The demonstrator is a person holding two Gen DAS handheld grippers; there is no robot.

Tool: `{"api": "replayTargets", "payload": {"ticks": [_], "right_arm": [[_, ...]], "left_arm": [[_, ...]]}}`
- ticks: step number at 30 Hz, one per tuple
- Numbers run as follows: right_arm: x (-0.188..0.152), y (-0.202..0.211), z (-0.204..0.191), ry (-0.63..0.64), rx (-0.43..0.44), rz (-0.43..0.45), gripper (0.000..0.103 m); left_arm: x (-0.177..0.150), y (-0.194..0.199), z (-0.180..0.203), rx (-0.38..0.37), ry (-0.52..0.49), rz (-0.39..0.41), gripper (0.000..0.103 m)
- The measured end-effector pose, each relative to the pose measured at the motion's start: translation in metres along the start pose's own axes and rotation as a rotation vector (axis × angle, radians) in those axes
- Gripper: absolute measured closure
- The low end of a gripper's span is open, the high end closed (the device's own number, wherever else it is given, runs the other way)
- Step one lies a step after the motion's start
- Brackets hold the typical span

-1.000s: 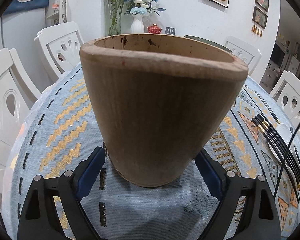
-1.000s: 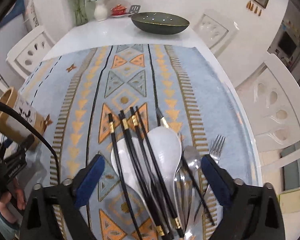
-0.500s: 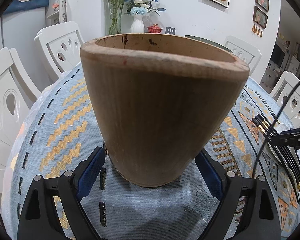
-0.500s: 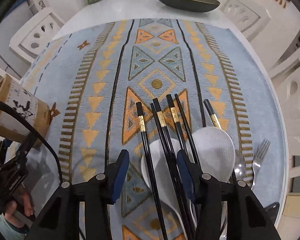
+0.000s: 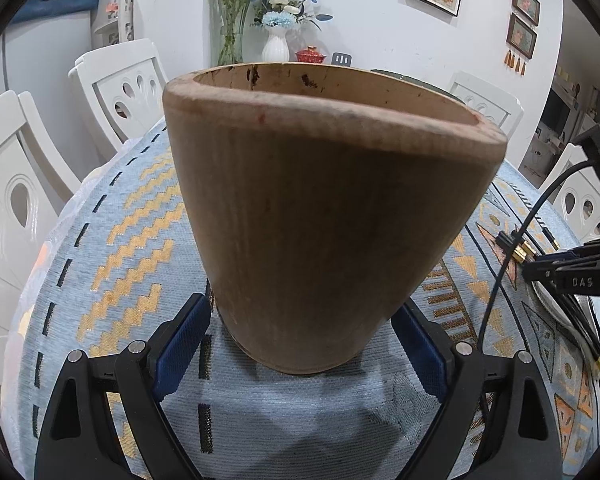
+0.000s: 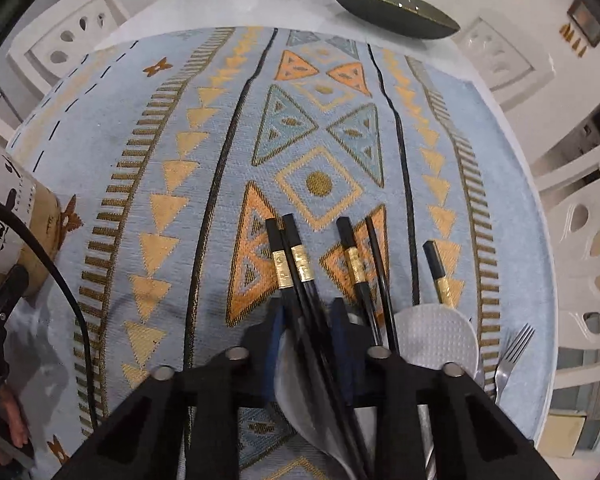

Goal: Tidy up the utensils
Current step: 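Move the right gripper over the black chopsticks while the left gripper holds the wooden cup, then close the right gripper on one black chopstick and lift it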

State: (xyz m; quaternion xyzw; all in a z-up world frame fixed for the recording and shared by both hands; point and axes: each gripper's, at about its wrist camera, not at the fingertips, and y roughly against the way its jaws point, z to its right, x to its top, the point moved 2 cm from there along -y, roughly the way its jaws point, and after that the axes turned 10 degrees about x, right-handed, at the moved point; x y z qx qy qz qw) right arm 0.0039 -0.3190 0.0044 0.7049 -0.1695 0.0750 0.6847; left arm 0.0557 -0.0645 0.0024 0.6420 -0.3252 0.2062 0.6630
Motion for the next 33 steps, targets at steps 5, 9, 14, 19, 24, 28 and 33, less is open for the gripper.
{"api": "replayTargets", "payload": {"ticks": [5, 9, 14, 19, 24, 28, 33], "right_arm": [[0.001, 0.023, 0.008, -0.029, 0.099, 0.070, 0.092], [0.002, 0.040, 0.007, -0.028, 0.119, 0.112, 0.092], [0.000, 0.063, 0.004, -0.042, 0.169, 0.149, 0.094], [0.000, 0.092, 0.003, -0.052, 0.235, 0.201, 0.094], [0.007, 0.077, 0.002, -0.045, 0.280, 0.123, 0.092], [0.011, 0.034, -0.003, -0.090, 0.358, -0.016, 0.089], [0.022, -0.001, -0.013, -0.047, 0.265, -0.090, 0.088]], "left_arm": [[0.000, 0.000, 0.000, 0.000, 0.000, 0.000, 0.011], [0.000, 0.000, 0.000, 0.000, 0.000, 0.000, 0.011], [0.000, 0.000, 0.000, 0.000, 0.000, 0.000, 0.011], [0.000, 0.000, 0.000, -0.001, 0.001, -0.001, 0.011], [-0.001, -0.001, -0.001, -0.005, 0.002, -0.004, 0.011], [-0.002, -0.001, -0.001, -0.007, 0.003, -0.006, 0.011], [-0.003, -0.002, -0.001, -0.011, 0.005, -0.008, 0.010]]}}
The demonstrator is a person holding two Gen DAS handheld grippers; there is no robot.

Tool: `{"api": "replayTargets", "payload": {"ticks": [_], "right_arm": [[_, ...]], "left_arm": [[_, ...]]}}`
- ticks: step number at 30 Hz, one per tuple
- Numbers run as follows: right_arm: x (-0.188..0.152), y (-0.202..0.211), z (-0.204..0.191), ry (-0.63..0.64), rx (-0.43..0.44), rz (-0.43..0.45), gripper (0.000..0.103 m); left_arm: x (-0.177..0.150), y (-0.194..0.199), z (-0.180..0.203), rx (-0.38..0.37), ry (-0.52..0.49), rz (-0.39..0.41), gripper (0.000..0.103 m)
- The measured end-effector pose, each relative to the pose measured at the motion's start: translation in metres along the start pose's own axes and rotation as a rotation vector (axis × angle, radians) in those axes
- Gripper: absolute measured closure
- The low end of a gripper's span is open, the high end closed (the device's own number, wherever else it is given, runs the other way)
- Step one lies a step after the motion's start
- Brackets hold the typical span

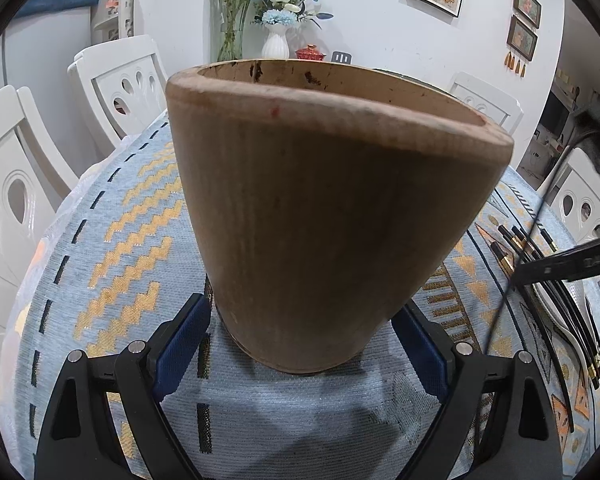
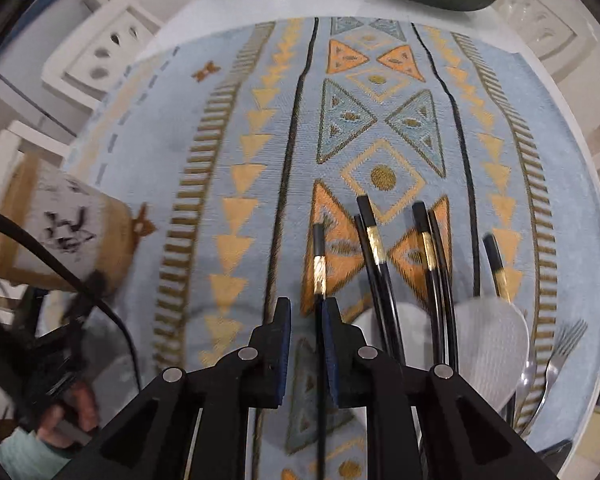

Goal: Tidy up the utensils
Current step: 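Close the right gripper on one black chopstick and lift it, then carry the chopstick over the wooden cup and release it inside with the right gripper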

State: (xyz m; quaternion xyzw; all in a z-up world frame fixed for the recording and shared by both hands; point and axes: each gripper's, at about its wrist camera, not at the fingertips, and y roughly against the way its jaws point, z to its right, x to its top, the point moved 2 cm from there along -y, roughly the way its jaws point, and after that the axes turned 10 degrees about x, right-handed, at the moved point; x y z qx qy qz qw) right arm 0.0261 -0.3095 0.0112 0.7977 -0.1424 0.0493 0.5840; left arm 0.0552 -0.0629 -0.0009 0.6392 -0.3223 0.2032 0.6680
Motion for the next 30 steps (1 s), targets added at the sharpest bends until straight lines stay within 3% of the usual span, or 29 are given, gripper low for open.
{"api": "replayTargets", "payload": {"ticks": [5, 7, 10, 12, 17, 26, 30], "right_arm": [[0.009, -0.016, 0.000, 0.019, -0.056, -0.027, 0.083], [0.011, -0.017, -0.005, 0.021, -0.058, -0.022, 0.097], [0.015, -0.009, -0.008, 0.006, -0.021, 0.016, 0.097], [0.015, 0.011, -0.012, 0.012, 0.047, 0.100, 0.097], [0.013, 0.077, -0.032, 0.068, 0.116, 0.268, 0.097], [0.025, 0.173, -0.097, 0.227, 0.158, 0.542, 0.097], [0.042, 0.209, -0.132, 0.294, 0.222, 0.654, 0.097]], "left_arm": [[0.002, -0.002, 0.000, -0.003, 0.002, -0.007, 0.010], [0.002, -0.003, 0.001, -0.004, 0.002, -0.010, 0.010], [0.003, -0.003, 0.000, -0.004, 0.003, -0.011, 0.010], [0.004, -0.003, -0.001, -0.005, 0.003, -0.011, 0.010], [0.003, -0.003, 0.000, -0.004, 0.003, -0.011, 0.010], [0.005, -0.004, -0.001, -0.004, 0.003, -0.013, 0.010], [0.005, -0.005, -0.001, -0.004, 0.003, -0.014, 0.010]]}}
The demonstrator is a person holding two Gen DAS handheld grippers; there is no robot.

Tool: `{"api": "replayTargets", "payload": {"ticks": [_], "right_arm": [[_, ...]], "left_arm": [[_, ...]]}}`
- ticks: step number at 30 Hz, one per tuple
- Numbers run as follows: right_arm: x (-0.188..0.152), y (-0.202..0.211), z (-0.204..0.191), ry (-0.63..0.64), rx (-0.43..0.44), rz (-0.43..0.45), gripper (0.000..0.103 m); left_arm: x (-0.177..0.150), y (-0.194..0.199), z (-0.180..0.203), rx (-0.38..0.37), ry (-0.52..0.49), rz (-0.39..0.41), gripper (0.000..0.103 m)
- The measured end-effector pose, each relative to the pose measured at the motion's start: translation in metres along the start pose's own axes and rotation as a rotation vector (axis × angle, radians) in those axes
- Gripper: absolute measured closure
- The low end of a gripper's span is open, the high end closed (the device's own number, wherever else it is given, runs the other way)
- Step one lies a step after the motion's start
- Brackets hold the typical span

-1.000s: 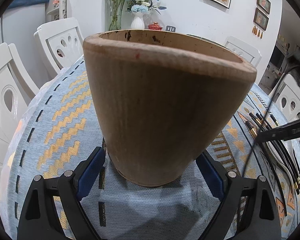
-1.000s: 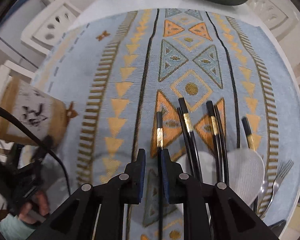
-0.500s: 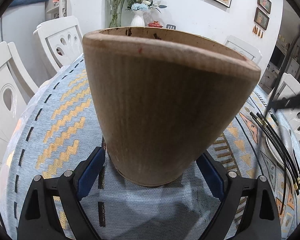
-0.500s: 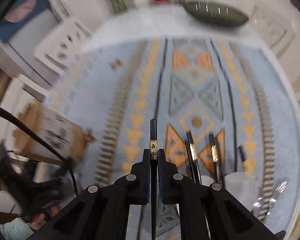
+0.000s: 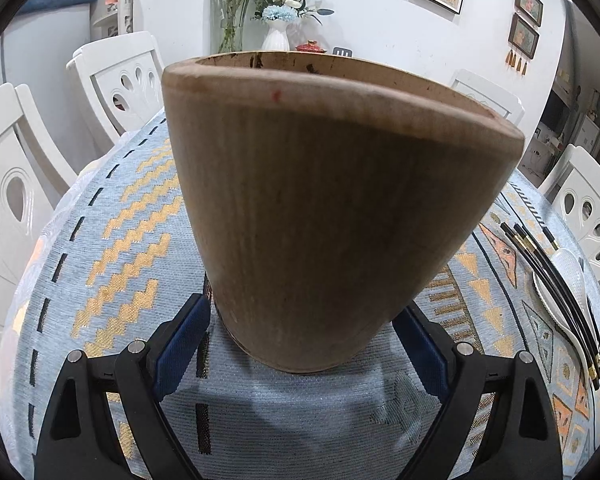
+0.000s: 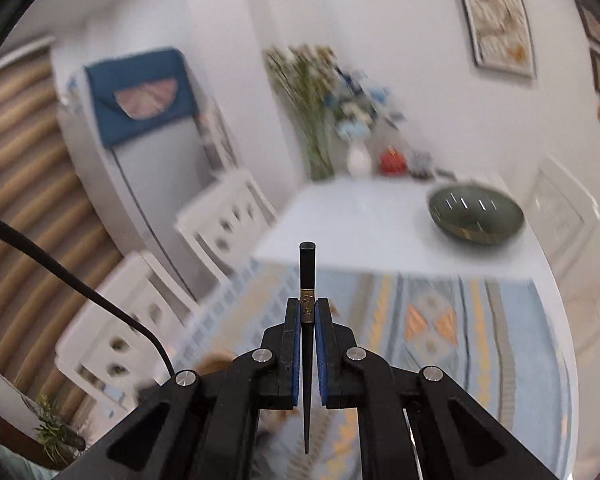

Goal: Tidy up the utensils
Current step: 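Carry the chopstick over the wooden cup and release it inside with the right gripper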

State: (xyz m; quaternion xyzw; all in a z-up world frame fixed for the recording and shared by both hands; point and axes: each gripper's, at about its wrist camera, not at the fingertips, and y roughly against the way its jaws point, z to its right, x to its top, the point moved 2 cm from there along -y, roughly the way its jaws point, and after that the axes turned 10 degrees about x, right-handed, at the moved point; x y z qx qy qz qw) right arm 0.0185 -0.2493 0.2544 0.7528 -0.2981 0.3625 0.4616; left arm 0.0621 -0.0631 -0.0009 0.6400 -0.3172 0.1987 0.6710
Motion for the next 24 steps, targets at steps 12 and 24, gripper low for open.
{"api": "replayTargets", "payload": {"ticks": [12, 24], "right_arm": [[0.030, -0.037, -0.053, 0.047, 0.156, 0.060, 0.097], [0.012, -0.054, -0.033, -0.019, 0.173, -0.050, 0.069]], "left_arm": [[-0.002, -0.001, 0.000, 0.000, -0.001, 0.004, 0.010], [-0.002, -0.002, 0.000, 0.000, 0.001, 0.000, 0.010]]}}
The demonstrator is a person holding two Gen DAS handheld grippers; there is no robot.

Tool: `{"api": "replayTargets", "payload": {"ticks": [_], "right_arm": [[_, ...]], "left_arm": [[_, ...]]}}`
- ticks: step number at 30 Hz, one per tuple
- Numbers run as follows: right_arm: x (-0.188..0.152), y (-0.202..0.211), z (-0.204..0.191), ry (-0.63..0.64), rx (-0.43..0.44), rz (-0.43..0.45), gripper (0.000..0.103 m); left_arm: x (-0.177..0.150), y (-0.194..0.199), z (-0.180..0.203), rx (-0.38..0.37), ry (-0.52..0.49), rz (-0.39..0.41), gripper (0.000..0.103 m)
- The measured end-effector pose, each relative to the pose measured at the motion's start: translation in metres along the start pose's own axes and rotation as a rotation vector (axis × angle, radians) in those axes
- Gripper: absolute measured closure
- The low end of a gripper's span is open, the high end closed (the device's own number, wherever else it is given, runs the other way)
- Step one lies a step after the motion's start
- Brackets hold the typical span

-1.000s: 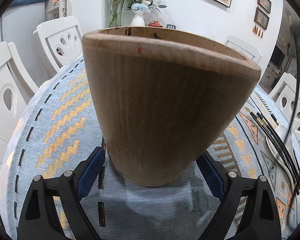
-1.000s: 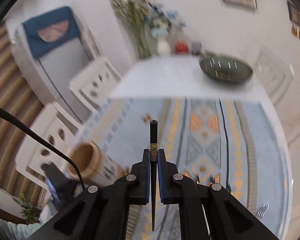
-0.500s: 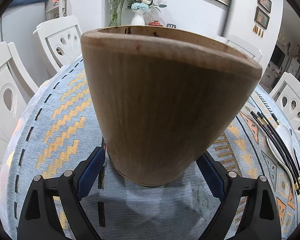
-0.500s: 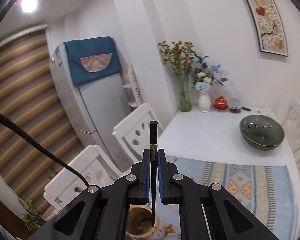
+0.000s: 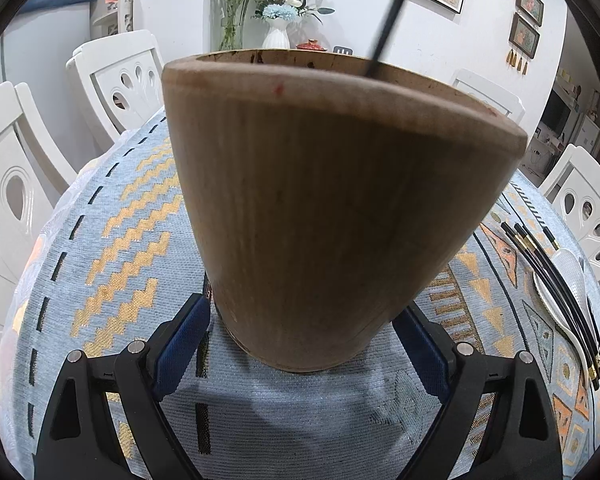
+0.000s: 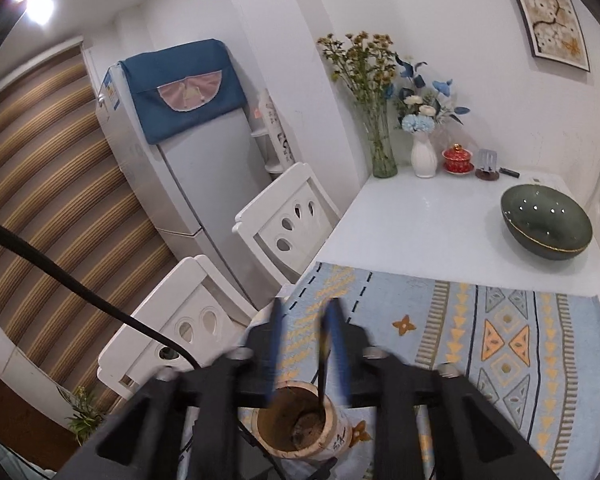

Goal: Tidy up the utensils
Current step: 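Carry the chopstick over the wooden cup and release it inside with the right gripper, then return the right gripper to the chopsticks and grasp another black chopstick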

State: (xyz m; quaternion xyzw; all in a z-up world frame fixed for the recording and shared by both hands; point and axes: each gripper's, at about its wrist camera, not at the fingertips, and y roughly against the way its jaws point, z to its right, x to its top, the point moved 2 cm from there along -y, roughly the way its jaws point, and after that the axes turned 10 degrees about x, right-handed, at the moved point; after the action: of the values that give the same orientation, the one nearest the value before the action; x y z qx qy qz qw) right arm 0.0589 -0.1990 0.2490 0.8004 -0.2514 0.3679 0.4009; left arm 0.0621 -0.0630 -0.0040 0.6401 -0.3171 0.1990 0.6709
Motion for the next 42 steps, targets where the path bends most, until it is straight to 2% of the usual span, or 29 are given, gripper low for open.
{"api": "replayTargets", "payload": {"ticks": [1, 8, 13, 21, 24, 27, 30, 33, 42], "right_arm": [[0.000, 0.005, 0.002, -0.001, -0.009, 0.013, 0.066], [0.002, 0.053, 0.023, -0.049, -0.070, 0.076, 0.065], [-0.003, 0.095, 0.038, -0.052, -0.173, 0.113, 0.053], [-0.029, 0.139, 0.073, -0.106, -0.325, 0.072, 0.053], [-0.046, 0.138, 0.093, -0.165, -0.353, 0.023, 0.053], [-0.066, 0.121, 0.114, -0.222, -0.383, -0.073, 0.053], [-0.095, 0.094, 0.139, -0.295, -0.355, -0.181, 0.054], [-0.118, 0.068, 0.159, -0.339, -0.332, -0.264, 0.070], [-0.165, 0.002, 0.205, -0.338, -0.355, -0.511, 0.086]], "left_arm": [[0.000, 0.000, 0.000, 0.000, 0.000, 0.000, 0.010], [0.001, -0.001, 0.000, 0.002, 0.000, 0.000, 0.010], [0.001, 0.000, 0.000, 0.002, 0.000, 0.000, 0.010], [0.001, 0.000, 0.000, 0.002, 0.000, 0.000, 0.010], [0.001, 0.000, 0.000, 0.002, -0.001, 0.000, 0.010], [0.001, 0.000, 0.000, 0.002, -0.001, 0.000, 0.010], [0.001, 0.000, 0.000, 0.002, 0.000, 0.000, 0.010], [0.001, 0.000, 0.000, 0.002, 0.000, 0.000, 0.009], [0.001, 0.000, 0.000, 0.002, -0.001, 0.000, 0.009]]}}
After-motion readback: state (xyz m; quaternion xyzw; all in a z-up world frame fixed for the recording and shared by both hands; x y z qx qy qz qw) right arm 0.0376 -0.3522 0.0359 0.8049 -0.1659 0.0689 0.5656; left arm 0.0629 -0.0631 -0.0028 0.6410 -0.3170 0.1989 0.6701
